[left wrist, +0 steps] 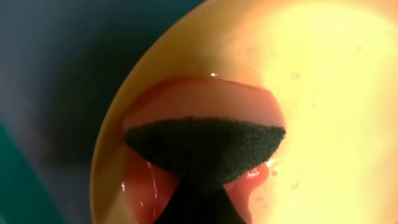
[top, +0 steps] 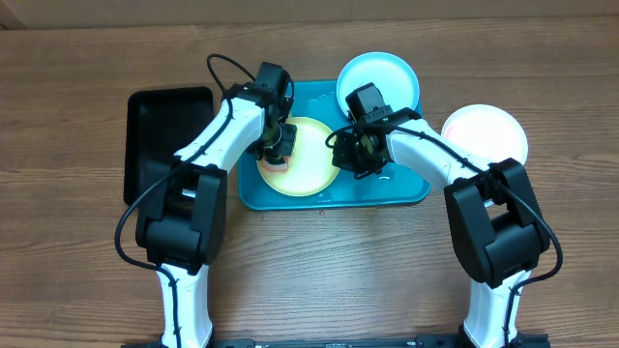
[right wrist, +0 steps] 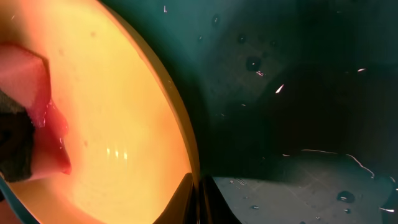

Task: Clean dirty plates on tray and stack at the side
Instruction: 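Scrub the yellow plate with the sponge while right gripper holds it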

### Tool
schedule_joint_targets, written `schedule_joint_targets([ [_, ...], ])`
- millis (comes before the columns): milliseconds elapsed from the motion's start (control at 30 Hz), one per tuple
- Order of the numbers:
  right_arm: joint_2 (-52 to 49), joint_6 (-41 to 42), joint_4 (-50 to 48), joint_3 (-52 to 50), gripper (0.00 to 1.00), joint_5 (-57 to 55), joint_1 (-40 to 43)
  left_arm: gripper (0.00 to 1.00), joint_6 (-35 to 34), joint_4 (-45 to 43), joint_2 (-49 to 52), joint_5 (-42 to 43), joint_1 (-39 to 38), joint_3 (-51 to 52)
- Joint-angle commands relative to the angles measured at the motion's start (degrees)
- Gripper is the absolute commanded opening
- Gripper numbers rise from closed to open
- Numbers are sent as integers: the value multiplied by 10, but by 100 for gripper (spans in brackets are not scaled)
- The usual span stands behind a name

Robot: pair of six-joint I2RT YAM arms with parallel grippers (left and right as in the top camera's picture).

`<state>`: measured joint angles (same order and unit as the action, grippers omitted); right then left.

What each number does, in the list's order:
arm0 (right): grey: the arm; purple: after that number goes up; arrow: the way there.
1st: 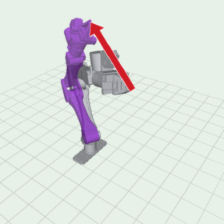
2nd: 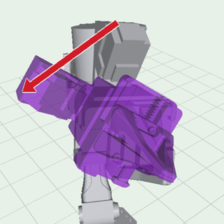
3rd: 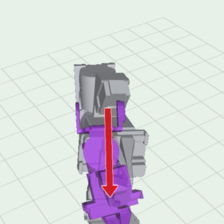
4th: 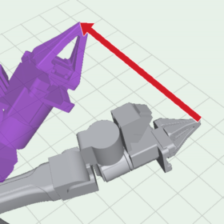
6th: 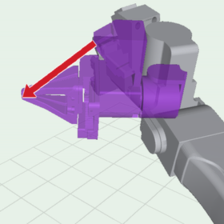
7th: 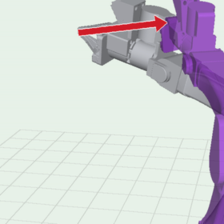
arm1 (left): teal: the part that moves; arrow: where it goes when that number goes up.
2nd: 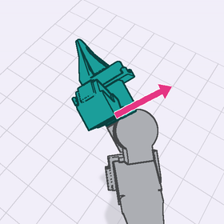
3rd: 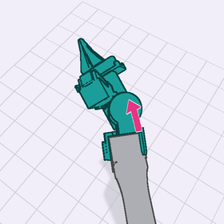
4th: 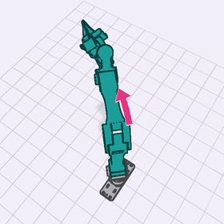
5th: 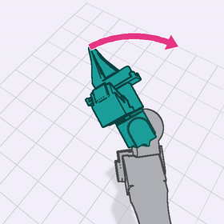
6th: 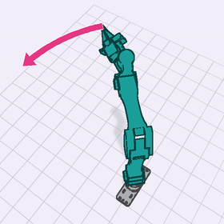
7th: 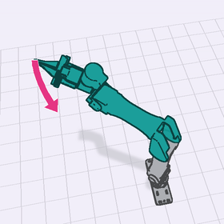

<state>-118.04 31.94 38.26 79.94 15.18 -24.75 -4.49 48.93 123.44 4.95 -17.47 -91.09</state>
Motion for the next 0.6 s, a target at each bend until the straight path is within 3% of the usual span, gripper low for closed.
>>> schedule_joint_targets([
  [0, -13, -5, -1, 11, 4, 4, 1, 4, 86, 23, 19, 165, -8, 29],
  [100, -13, -5, -1, 11, 4, 4, 1, 4, 134, 31, 19, 252, -8, 29],
  [200, -13, -5, 0, 11, 4, 4, 1, 4, 133, 27, 19, 245, -8, 28],
  [400, -13, -5, 0, 11, 4, 4, 1, 4, -63, 13, 19, -45, -8, 28],
  [433, -13, -5, 0, 11, 4, 4, 1, 4, -73, 10, 19, -56, -8, 28],
  [500, -13, -5, 0, 11, 4, 4, 1, 4, -42, 2, 19, -7, -8, 26],
  [567, -13, -5, -1, 11, 4, 4, 1, 4, 33, 2, 19, 96, -9, 22],
])
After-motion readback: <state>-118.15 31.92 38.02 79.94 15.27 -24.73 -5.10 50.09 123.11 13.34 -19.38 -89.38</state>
